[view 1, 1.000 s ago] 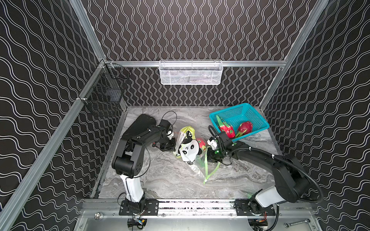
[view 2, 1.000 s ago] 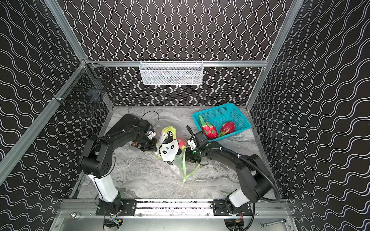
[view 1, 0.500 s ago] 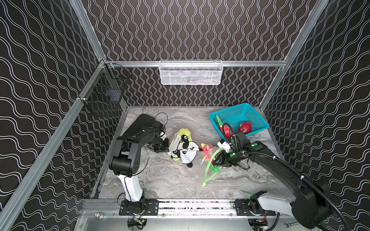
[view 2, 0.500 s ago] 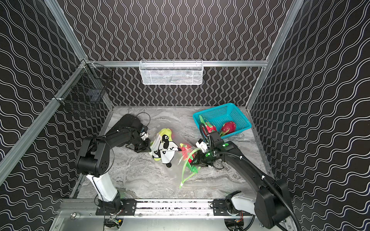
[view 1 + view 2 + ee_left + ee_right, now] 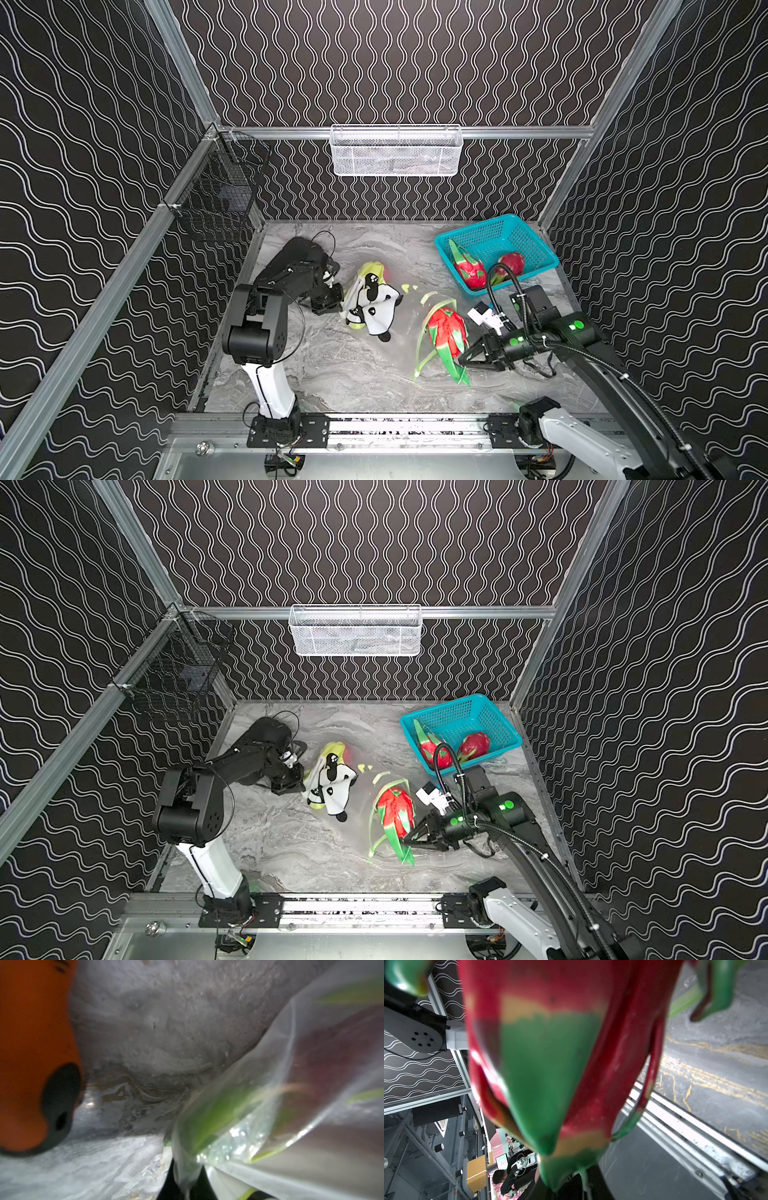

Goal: Open the zip-top bag and take out the dragon fruit
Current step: Pick up the dragon fruit from the zipper food storage bag, then place the dragon fruit in the basket.

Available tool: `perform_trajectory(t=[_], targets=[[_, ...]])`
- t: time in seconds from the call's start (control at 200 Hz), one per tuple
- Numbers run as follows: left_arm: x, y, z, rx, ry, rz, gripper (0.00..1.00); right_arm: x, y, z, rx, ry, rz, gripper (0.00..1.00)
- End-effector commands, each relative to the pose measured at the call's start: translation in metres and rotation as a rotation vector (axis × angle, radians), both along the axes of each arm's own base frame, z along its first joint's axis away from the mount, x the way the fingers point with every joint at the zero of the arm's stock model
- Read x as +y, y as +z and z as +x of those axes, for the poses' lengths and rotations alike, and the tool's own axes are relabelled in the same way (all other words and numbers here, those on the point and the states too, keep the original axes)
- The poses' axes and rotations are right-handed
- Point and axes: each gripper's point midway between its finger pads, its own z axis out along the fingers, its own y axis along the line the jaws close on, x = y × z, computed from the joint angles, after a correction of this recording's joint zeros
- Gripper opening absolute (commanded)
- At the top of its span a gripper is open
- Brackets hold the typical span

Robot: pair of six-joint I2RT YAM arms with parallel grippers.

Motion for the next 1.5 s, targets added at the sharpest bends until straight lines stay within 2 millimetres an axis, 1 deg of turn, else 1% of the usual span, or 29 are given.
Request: perform_trajectory(t=[0.0, 0.07, 0.085, 0.15, 0.315, 0.355, 0.4, 0.47, 0.56, 0.63, 0.691, 0.746, 0.821, 0.861, 0.901, 0.911, 0.931, 0.941, 0.986, 1.056, 1.161, 1.211, 1.281, 1.361, 1.391, 1.441, 1.446, 1.456, 1.496], targets=[[0.012, 0.004, 0.002, -0.003, 0.038, 0.031, 0.0, -0.003, 0.013, -0.008, 0.002, -0.019, 0.017, 0.0], [0.016, 0.006, 0.0, -0.003, 0.043, 0.038, 0.0, -0.004, 0.028, 0.001, -0.041, -0.062, 0.026, 0.0], [0.017, 0.006, 0.0, -0.005, 0.043, 0.038, 0.0, -0.004, 0.038, 0.004, -0.073, -0.07, 0.031, 0.0], [0.017, 0.006, -0.001, -0.004, 0.044, 0.036, 0.0, -0.006, 0.059, 0.019, -0.147, -0.113, 0.015, 0.0], [0.017, 0.009, -0.005, -0.009, 0.048, 0.032, 0.0, -0.009, 0.117, 0.073, -0.296, -0.218, 0.024, 0.0], [0.017, 0.01, -0.005, -0.014, 0.044, 0.031, 0.0, -0.01, 0.127, 0.091, -0.336, -0.251, 0.027, 0.0], [0.016, 0.012, -0.005, -0.018, 0.042, 0.024, 0.0, -0.015, 0.129, 0.117, -0.354, -0.298, 0.018, 0.0], [0.011, 0.012, -0.005, -0.023, 0.041, -0.006, 0.0, -0.023, 0.121, 0.162, -0.352, -0.362, 0.022, 0.0], [0.002, 0.016, -0.007, -0.043, 0.049, -0.063, 0.0, -0.046, 0.095, 0.226, -0.333, -0.473, 0.011, 0.0], [-0.002, 0.02, -0.008, -0.065, 0.046, -0.093, 0.0, -0.073, 0.061, 0.276, -0.311, -0.56, -0.067, 0.0], [-0.007, 0.024, -0.011, -0.079, 0.026, -0.123, 0.0, -0.099, 0.035, 0.313, -0.298, -0.616, -0.126, 0.0], [-0.01, 0.027, -0.013, -0.085, 0.007, -0.146, 0.0, -0.12, 0.018, 0.341, -0.286, -0.65, -0.162, 0.0], [-0.016, 0.032, -0.016, -0.094, -0.028, -0.173, 0.0, -0.145, 0.003, 0.373, -0.291, -0.691, -0.207, 0.0], [-0.017, 0.033, -0.019, -0.095, -0.044, -0.18, 0.0, -0.152, -0.002, 0.387, -0.29, -0.698, -0.215, 0.0], [-0.018, 0.035, -0.021, -0.101, -0.056, -0.186, 0.0, -0.155, -0.001, 0.398, -0.297, -0.696, -0.211, 0.0], [-0.018, 0.035, -0.022, -0.103, -0.06, -0.187, 0.0, -0.156, -0.008, 0.402, -0.28, -0.694, -0.216, 0.0], [-0.018, 0.035, -0.024, -0.1, -0.065, -0.186, 0.0, -0.158, -0.013, 0.407, -0.271, -0.692, -0.222, 0.0], [-0.018, 0.035, -0.024, -0.101, -0.066, -0.188, 0.0, -0.16, -0.014, 0.409, -0.268, -0.692, -0.225, 0.01], [-0.019, 0.036, -0.026, -0.1, -0.077, -0.195, 0.0, -0.166, -0.023, 0.416, -0.248, -0.698, -0.25, 0.15], [-0.02, 0.036, -0.029, -0.093, -0.087, -0.2, 0.0, -0.176, -0.036, 0.419, -0.214, -0.713, -0.265, 0.33], [-0.021, 0.038, -0.029, -0.091, -0.1, -0.199, 0.0, -0.189, -0.042, 0.417, -0.197, -0.745, -0.26, 0.39], [-0.021, 0.039, -0.027, -0.091, -0.099, -0.202, 0.0, -0.192, -0.04, 0.415, -0.199, -0.756, -0.251, 0.43], [-0.022, 0.04, -0.026, -0.087, -0.096, -0.211, 0.0, -0.195, -0.033, 0.407, -0.2, -0.765, -0.237, 0.44], [-0.023, 0.04, -0.024, -0.087, -0.092, -0.215, 0.0, -0.19, -0.019, 0.389, -0.209, -0.75, -0.232, 0.44], [-0.022, 0.039, -0.023, -0.086, -0.09, -0.212, 0.0, -0.184, -0.002, 0.376, -0.244, -0.745, -0.225, 0.44], [-0.023, 0.037, -0.024, -0.08, -0.088, -0.212, 0.0, -0.172, -0.001, 0.35, -0.245, -0.73, -0.207, 0.44], [-0.022, 0.038, -0.023, -0.081, -0.088, -0.212, 0.0, -0.17, 0.004, 0.348, -0.258, -0.729, -0.203, 0.44], [-0.022, 0.037, -0.023, -0.081, -0.088, -0.212, 0.0, -0.168, 0.0, 0.342, -0.247, -0.724, -0.201, 0.44], [-0.022, 0.036, -0.023, -0.079, -0.085, -0.212, 0.0, -0.158, -0.001, 0.313, -0.252, -0.71, -0.198, 0.44]])
